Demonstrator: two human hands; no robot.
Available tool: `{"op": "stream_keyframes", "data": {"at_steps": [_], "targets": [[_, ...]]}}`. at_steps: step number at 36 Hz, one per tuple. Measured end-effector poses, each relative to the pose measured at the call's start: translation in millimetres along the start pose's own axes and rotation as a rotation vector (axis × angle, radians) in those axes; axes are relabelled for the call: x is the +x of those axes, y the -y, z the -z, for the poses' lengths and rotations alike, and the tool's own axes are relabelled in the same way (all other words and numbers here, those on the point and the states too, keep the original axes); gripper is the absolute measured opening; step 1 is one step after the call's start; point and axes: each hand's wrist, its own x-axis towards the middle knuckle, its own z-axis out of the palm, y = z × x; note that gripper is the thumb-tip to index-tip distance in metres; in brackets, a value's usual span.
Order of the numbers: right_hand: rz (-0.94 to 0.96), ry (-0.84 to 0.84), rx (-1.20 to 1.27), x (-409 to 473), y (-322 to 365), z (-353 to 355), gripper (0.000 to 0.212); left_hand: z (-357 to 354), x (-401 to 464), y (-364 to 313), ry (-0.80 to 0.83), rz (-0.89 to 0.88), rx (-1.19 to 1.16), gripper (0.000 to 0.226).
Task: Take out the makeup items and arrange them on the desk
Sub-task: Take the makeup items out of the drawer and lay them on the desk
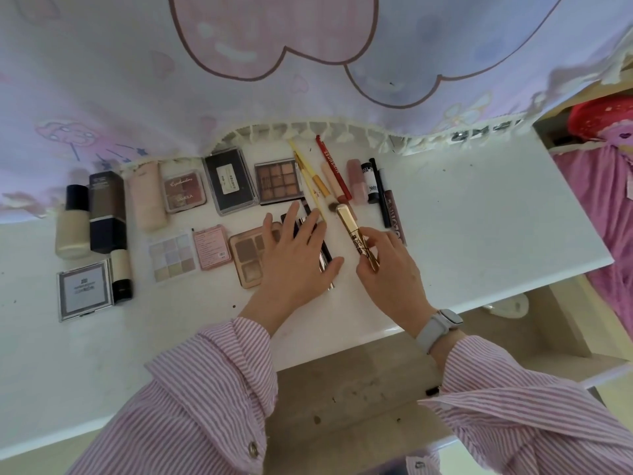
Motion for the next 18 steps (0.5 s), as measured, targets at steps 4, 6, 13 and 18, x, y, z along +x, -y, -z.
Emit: {"op": "stream_keyframes", "data": {"at_steps": [4, 6, 13, 18], "targets": [[0.005, 0.029, 0.054, 1.8, -2.4, -2.2, 0.039, -5.3, -18.1, 0.4, -0.058, -0.014, -0.044, 0.072], [0.009, 0.045, 0.093, 4.8, 0.7, -4.2, 0.039, -8.6, -27.5, 0.8, -0.094, -0.047, -0.048, 0.07], [0.013, 0.104, 0.135, 24.9, 17.4, -14.3, 0.035, -15.0, -33.7, 10.9, -0.149, -0.071, -0.043, 0.053], [-0.023, 0.111, 0.108, 29.2, 23.2, -18.1, 0.033, -18.4, -33.4, 13.7, -0.183, -0.063, -0.075, 0.049]]}}
